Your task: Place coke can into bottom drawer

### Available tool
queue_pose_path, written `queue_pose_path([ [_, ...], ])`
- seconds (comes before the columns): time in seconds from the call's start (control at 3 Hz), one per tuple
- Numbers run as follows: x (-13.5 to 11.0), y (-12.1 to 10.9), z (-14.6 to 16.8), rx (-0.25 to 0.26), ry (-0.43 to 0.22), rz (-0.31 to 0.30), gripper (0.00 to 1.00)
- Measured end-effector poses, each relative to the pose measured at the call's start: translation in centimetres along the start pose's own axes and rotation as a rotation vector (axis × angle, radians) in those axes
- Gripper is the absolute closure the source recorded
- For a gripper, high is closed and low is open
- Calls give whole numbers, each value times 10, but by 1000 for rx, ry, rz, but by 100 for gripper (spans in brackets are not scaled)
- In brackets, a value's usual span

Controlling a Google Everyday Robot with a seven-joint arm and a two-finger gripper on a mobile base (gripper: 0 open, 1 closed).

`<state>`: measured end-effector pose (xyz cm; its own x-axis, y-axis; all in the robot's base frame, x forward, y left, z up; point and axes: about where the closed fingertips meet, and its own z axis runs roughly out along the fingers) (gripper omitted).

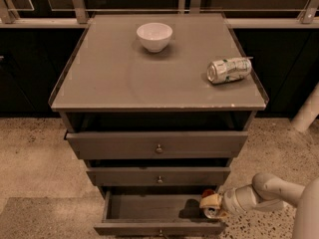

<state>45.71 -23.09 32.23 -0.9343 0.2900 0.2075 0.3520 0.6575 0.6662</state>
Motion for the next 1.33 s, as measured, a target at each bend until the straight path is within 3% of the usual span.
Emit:
queue_pose_path([
  [0.33,-1,-2,4,-1,3,3,100],
  [0.67,-3,-15,6,-22,-11,60,100],
  [1.33,-12,-9,59,-86,71,69,100],
])
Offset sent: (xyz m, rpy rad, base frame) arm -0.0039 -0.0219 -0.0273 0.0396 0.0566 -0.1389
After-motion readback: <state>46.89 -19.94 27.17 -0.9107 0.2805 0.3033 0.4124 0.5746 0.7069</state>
